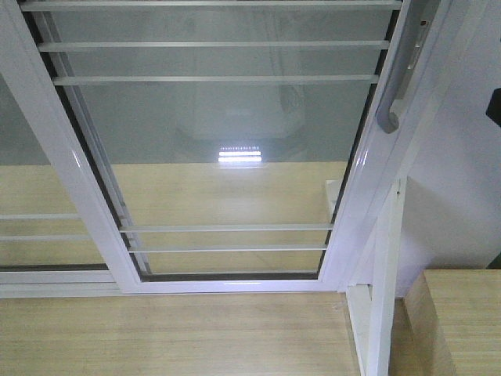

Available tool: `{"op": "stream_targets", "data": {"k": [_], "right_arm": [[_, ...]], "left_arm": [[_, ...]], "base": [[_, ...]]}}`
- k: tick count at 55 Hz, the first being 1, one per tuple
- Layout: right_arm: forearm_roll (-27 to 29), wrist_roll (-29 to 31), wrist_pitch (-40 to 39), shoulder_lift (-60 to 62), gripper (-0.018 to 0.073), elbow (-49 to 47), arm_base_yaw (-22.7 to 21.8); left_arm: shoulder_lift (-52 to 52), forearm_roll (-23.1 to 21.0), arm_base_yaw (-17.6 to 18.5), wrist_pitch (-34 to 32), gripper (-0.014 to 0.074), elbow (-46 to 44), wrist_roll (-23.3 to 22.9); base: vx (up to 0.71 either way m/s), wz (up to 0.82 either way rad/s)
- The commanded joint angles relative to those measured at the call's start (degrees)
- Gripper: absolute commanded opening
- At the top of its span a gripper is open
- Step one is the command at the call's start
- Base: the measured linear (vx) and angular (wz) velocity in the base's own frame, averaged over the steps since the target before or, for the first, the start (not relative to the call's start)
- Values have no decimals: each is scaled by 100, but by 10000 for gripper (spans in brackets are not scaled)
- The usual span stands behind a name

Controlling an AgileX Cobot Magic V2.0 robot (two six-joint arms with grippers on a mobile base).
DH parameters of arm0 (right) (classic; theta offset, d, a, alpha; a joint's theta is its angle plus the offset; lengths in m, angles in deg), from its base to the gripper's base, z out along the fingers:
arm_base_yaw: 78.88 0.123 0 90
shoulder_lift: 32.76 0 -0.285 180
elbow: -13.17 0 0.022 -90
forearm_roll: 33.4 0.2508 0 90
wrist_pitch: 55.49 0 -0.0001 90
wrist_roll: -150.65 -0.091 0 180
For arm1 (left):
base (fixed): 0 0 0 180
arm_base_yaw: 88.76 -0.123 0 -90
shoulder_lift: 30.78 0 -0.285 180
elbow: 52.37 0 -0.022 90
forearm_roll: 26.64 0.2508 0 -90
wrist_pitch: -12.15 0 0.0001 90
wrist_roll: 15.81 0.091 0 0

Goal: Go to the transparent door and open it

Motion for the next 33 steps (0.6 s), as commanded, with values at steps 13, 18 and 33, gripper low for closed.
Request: {"op": "stream_targets", "data": {"k": [13,18,33], "right_arm": [[0,-17,-100,273,511,-207,-28],[0,-17,-93,311,604,-207,-28],[-49,-762,260,311,601,-207,-28]], "left_arm": [[36,-52,41,-385,474,-203,-60],[36,-52,41,-385,520,-203,-60],[36,-46,41,-386,524,-203,-60]], "base": [[0,0],[0,0],[0,0]]}}
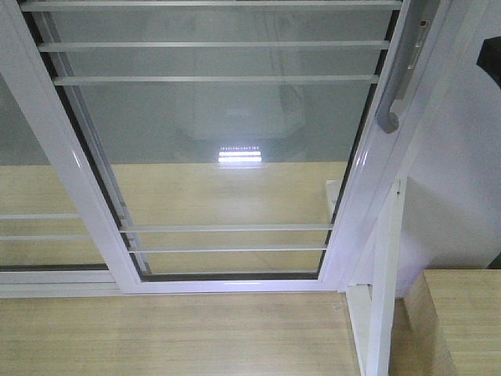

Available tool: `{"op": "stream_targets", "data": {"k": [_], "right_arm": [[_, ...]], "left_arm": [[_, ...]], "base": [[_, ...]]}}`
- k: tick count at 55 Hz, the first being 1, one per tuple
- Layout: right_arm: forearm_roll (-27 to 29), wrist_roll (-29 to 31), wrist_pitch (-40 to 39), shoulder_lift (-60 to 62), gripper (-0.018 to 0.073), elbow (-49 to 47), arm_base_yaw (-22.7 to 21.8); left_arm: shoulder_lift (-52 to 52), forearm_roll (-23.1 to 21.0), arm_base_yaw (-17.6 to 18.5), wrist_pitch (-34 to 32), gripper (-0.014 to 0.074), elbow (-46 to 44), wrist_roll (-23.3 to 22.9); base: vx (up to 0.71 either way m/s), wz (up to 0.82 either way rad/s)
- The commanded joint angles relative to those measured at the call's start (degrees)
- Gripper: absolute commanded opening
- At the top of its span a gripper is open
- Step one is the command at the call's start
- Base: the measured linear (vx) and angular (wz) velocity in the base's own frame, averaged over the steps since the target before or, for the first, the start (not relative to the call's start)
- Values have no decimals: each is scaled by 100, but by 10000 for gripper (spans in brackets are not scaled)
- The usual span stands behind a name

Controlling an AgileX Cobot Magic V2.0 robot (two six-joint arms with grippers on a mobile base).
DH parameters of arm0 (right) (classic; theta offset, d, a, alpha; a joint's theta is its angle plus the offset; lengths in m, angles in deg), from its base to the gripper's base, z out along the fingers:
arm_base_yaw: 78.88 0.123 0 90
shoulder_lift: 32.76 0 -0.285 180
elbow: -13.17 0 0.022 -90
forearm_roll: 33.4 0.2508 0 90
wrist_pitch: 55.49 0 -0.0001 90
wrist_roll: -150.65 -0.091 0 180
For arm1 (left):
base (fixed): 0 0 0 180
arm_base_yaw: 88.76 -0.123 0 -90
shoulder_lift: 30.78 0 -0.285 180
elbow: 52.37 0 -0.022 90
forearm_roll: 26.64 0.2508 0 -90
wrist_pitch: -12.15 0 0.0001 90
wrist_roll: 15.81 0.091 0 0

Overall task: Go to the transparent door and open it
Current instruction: 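Close the right gripper around the silver door handle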

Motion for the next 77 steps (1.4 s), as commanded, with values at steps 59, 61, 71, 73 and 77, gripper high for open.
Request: {"op": "stream_targets", "data": {"k": [59,61,71,73,77], "right_arm": [[-1373,-1508,-1800,-4345,553,-1816,-688],[-1373,-1508,-1860,-4437,553,-1880,-718],[-1376,-1503,-2195,-4949,553,-2225,-834],[-1368,-1510,-2256,-5043,553,-2282,-834],[-1374,-1510,-2416,-5211,553,-2423,-834]], "left_arm": [[36,-46,41,-483,524,-203,-39],[36,-46,41,-483,524,-203,-39],[36,-41,41,-483,524,-203,-41],[36,-41,41,-483,524,-203,-41],[36,-41,41,-483,524,-203,-41]], "base": [[0,0],[0,0],[0,0],[0,0],[0,0]]}}
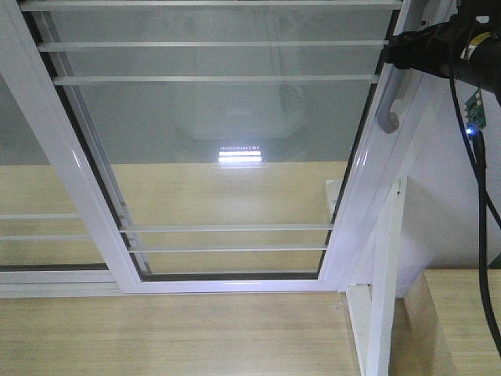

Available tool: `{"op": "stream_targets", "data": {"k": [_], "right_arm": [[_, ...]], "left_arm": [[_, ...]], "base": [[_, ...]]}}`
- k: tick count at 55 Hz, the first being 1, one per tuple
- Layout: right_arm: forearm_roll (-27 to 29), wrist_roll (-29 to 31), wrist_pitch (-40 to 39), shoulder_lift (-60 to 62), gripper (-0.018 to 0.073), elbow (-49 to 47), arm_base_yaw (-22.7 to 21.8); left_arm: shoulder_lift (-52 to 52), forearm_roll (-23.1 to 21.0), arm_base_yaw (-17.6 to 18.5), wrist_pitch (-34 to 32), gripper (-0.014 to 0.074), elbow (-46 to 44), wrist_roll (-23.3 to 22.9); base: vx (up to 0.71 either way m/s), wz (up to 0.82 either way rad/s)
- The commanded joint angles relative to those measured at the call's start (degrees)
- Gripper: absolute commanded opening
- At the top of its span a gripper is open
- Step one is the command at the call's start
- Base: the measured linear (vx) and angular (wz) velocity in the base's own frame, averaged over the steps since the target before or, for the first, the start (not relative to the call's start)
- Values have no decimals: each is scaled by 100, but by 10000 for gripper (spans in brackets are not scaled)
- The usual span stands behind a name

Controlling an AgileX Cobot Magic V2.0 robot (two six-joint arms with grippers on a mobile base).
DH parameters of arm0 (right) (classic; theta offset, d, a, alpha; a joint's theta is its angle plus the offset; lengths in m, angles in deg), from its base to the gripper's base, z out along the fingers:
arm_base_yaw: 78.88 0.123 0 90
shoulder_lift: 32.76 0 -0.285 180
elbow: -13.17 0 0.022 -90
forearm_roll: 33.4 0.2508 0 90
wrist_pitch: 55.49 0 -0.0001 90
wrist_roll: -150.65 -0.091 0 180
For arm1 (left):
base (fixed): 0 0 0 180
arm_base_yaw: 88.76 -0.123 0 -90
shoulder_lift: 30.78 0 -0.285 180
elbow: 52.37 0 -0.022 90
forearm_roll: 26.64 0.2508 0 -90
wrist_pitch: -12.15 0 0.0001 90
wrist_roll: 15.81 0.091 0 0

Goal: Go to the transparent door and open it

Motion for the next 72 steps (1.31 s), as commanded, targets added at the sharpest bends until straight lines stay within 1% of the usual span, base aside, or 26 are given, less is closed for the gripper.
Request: {"op": "stream_targets", "data": {"k": [1,10,14,17,22,30,33,34,39,49,64,72], "right_arm": [[-73,55,-728,22,553,-392,-41],[-79,55,-964,-301,544,-690,-41],[-61,55,-970,-393,521,-805,-41],[-54,49,-989,-445,482,-854,-41],[-41,28,-984,-459,377,-869,-35],[-12,-12,-966,-442,130,-869,-16],[48,-87,-933,-411,15,-869,-16],[57,-110,-925,-401,-8,-869,-16],[94,-288,-865,-342,-12,-869,-16],[51,-309,-765,-233,-9,-869,67],[-527,-296,-798,-232,-8,-869,651],[-533,-296,-804,-232,-7,-869,866]], "left_arm": [[36,-41,41,-483,524,-203,-41],[36,-41,41,-483,524,-203,-41],[36,-41,41,-483,524,-203,-41],[36,-41,41,-483,524,-203,-41],[36,-41,41,-483,524,-203,-41],[36,-41,41,-483,524,-203,-41],[36,-41,41,-483,524,-203,-41],[36,-41,41,-483,524,-203,-41],[36,-41,41,-483,524,-203,-41],[36,-41,41,-483,524,-203,-41],[36,-41,41,-483,524,-203,-41],[36,-41,41,-483,524,-203,-41]], "base": [[0,0],[0,0],[0,0],[0,0],[0,0],[0,0],[0,0],[0,0],[0,0],[0,0],[0,0],[0,0]]}}
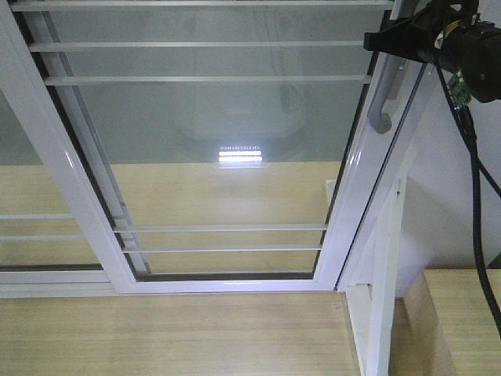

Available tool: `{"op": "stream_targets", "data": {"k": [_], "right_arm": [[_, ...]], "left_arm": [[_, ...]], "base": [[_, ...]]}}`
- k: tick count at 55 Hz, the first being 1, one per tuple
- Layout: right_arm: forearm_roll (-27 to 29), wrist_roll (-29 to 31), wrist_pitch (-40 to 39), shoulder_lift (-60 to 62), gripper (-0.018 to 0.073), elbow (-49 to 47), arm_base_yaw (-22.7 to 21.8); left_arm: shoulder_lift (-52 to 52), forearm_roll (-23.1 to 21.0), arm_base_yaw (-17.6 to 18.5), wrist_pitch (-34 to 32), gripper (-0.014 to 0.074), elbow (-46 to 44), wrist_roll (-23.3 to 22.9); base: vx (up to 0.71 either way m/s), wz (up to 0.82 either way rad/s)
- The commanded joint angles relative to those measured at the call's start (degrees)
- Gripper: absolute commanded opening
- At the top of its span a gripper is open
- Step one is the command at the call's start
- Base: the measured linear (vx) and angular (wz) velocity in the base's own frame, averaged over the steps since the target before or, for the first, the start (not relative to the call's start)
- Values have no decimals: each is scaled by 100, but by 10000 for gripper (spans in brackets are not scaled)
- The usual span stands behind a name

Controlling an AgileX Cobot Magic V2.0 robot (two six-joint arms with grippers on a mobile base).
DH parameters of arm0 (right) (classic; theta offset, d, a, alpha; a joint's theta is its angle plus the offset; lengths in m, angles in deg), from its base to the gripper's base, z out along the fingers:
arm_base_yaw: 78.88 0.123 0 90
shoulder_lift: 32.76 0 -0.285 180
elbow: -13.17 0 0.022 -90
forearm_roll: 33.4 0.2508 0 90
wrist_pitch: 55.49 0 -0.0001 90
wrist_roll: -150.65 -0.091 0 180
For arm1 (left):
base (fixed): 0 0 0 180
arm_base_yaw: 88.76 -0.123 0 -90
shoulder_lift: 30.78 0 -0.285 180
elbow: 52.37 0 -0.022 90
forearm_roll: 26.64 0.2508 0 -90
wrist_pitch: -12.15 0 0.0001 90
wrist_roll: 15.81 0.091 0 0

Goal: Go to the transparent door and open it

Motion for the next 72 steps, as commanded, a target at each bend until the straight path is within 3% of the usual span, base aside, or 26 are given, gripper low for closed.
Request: {"op": "stream_targets", "data": {"k": [1,19,41,56,62,72], "right_arm": [[-90,-58,-554,452,-7,-178,553],[-103,-53,-412,467,-6,-178,1171],[-90,-50,366,1336,-6,-109,1164],[-174,21,-404,2752,-6,1395,1164],[-239,38,-560,3294,-6,2081,1159],[-263,280,-576,3915,-6,2702,1159]], "left_arm": [[36,-41,41,-483,524,-203,-41],[30,-41,41,-457,524,-203,-41],[6,-41,41,76,524,-203,2],[-598,-40,53,102,524,-203,7],[-1030,-40,117,-114,524,-203,13],[-1845,-40,508,-1351,524,-203,136]], "base": [[0,0],[0,0],[0,0],[0,0],[0,0],[0,0]]}}
